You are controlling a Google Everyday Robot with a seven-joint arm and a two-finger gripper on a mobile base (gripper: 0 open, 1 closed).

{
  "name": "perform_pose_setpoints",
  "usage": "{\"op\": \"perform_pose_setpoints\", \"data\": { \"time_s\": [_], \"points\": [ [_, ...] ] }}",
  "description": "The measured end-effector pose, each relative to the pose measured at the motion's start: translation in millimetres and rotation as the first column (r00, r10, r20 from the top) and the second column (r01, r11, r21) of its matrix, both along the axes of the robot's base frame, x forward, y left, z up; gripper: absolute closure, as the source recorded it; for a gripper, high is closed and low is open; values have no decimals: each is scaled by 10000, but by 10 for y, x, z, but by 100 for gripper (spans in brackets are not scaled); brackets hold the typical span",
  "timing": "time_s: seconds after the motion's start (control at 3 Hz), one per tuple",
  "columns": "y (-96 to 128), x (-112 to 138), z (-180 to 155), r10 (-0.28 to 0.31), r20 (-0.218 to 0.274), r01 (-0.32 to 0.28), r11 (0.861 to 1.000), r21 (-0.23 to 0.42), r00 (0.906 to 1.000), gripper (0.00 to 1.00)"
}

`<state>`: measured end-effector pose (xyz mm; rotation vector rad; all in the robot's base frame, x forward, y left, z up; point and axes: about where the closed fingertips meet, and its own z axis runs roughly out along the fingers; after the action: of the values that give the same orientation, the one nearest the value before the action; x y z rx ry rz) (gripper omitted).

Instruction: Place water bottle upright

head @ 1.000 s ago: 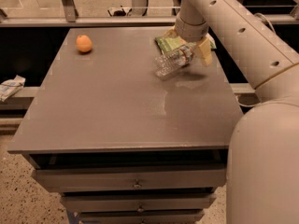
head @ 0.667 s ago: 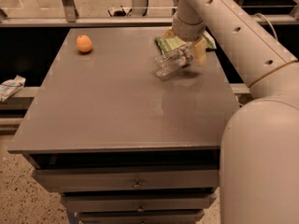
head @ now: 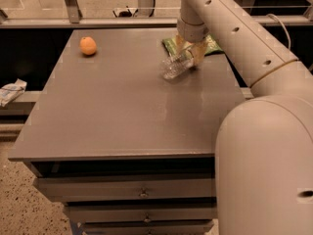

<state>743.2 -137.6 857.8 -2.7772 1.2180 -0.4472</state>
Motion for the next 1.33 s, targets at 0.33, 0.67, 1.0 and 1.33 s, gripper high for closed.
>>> {"op": "perform_pose_setpoints", "data": {
  "time_s": [0.33, 0.67, 1.0, 1.33],
  "points": [
    [-31, -35, 232, 340, 430, -339, 9994, -25, 9985, 98],
    [-4, -105, 590, 1067, 1276, -1117, 9932, 329, 9861, 100],
    [0, -152, 862, 1994, 2206, -2288, 9665, 1163, 9548, 100],
    [23, -246, 1082, 3375, 3159, -4109, 8885, 2041, 8867, 100]
  ]
}}
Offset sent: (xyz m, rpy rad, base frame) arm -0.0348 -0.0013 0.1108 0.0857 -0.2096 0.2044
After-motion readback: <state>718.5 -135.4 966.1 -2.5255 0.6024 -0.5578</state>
